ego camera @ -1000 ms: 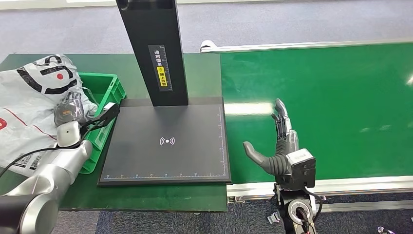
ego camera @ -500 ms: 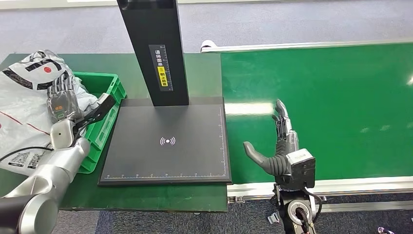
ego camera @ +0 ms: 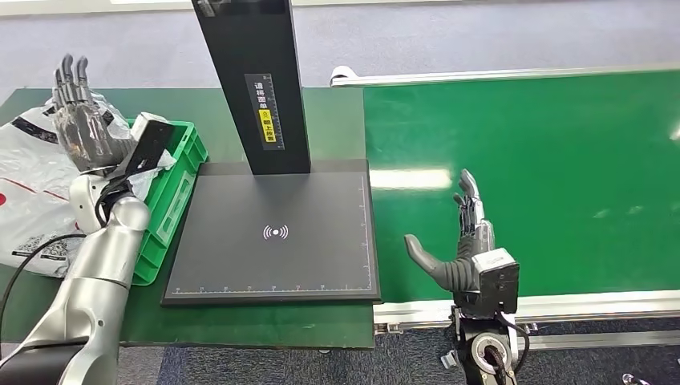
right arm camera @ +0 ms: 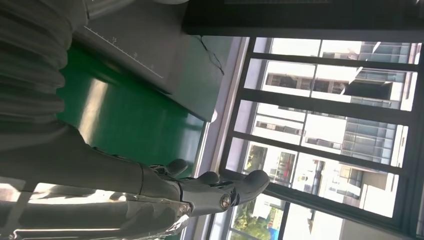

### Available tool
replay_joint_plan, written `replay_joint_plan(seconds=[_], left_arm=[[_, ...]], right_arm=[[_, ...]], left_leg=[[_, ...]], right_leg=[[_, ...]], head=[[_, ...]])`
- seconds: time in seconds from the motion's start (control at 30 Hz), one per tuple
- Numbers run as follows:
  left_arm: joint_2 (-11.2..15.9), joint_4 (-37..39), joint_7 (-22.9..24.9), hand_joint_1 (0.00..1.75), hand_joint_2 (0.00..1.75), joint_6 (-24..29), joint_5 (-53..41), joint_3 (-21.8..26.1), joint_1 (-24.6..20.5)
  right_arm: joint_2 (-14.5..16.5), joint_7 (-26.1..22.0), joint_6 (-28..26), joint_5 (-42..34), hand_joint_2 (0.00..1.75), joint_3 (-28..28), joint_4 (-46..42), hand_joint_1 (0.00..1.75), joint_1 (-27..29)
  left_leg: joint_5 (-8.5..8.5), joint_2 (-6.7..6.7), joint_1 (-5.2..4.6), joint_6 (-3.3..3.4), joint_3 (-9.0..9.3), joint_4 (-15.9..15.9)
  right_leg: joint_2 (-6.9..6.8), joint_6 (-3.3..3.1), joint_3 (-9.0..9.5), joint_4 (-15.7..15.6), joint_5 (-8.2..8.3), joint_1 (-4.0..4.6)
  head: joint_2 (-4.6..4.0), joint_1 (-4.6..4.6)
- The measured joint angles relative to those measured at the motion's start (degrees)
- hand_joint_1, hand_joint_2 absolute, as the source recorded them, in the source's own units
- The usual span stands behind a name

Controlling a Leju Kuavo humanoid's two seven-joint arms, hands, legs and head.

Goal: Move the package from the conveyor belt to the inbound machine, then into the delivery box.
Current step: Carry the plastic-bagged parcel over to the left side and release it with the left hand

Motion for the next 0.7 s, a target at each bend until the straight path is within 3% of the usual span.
replay_joint_plan(seconds=[0.3,0.7], left_arm=[[-0.7,-16.7,-0.9,0.00,1.75,-9.2,16.5,-9.5,6.6],[-0.9,-22.7,-0.7,0.00,1.75,-10.2,17.9,-12.9,9.3]], right_arm=[[-0.1,-0.2,-1.7,0.3,1.75,-1.5,-1.8,0.00,2.9],[-0.2,-0.4,-2.0,0.3,1.75,-2.3,-2.7,0.00,3.5]], left_leg=[[-0.01,0.02,-0.03,0.01,0.00,0.0],[0.00,0.02,0.00,0.00,0.01,0.0]], right_leg=[[0.00,0.01,0.01,0.0,0.00,-0.04],[0.00,0.00,0.01,0.0,0.00,-0.01]], head=[[-0.01,0.01],[0.00,0.01]])
